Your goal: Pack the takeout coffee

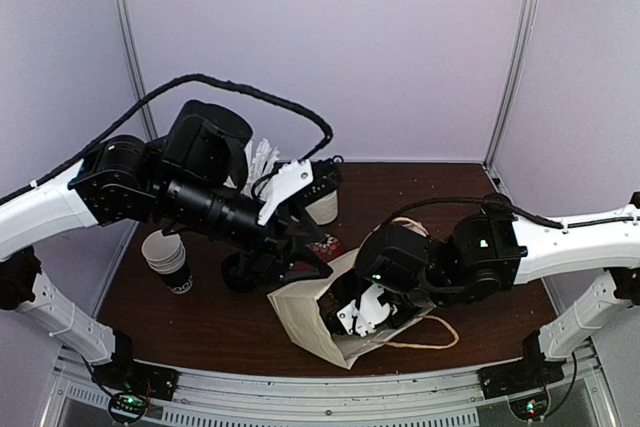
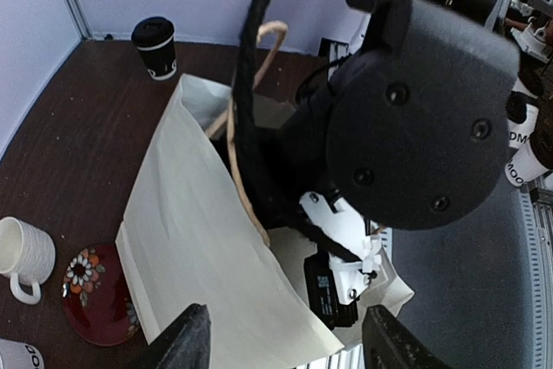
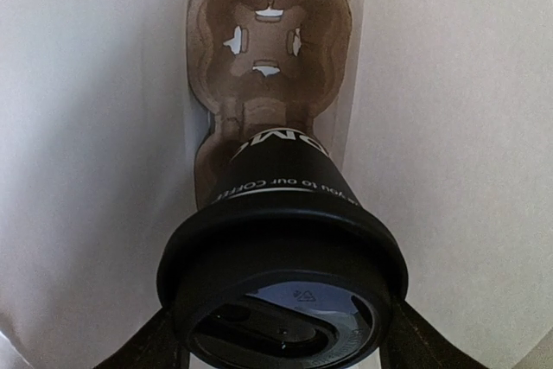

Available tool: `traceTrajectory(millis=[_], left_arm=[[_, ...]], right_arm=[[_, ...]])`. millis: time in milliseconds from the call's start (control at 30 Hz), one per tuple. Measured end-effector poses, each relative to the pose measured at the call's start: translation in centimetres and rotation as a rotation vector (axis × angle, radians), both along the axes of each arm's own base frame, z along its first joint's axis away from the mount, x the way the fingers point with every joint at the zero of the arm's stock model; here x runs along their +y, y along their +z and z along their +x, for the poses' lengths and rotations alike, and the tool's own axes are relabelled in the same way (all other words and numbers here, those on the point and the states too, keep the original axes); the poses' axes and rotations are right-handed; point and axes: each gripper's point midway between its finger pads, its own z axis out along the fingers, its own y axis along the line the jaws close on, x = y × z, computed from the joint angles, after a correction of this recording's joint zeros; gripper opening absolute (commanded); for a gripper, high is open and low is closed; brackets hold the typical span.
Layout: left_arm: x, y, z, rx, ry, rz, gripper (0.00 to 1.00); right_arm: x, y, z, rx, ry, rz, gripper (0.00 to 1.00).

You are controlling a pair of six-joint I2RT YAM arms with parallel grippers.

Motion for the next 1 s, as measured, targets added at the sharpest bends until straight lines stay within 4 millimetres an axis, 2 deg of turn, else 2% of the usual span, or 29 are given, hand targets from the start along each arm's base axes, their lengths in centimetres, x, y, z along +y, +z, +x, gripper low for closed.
traceTrajectory(millis=[100, 233, 333, 600, 800, 1000], left_arm=[[0.0, -1.8, -0.7, 0.01, 0.033, 0.074, 0.62], [-0.1, -2.5, -1.0, 0.006, 0.081, 0.107, 0.62], [-1.0, -2.7, -0.9, 0.007, 0.11, 0.12, 0.6], [-2.9, -6.1, -0.2, 0.025, 0.151, 0.226, 0.46], [-2.3, -6.3, 0.5, -0.002, 0.191, 0.264, 0.34], [-1.6, -6.7, 0.8, -0.026, 0.199, 0.3, 0.32]], right_arm=[[0.0, 0.0, 0.0, 0.005, -0.004, 0.004, 0.56], [0.0, 0.0, 0.1, 0.011, -0.015, 0.01, 0.57], [0.0, 0.0, 0.1, 0.013, -0.018, 0.012, 0.57], [-0.1, 0.0, 0.1, 0.018, -0.031, 0.022, 0.57], [-1.0, 0.0, -0.1, 0.017, -0.031, 0.025, 0.57], [-1.8, -0.2, -0.2, 0.015, -0.033, 0.023, 0.56]])
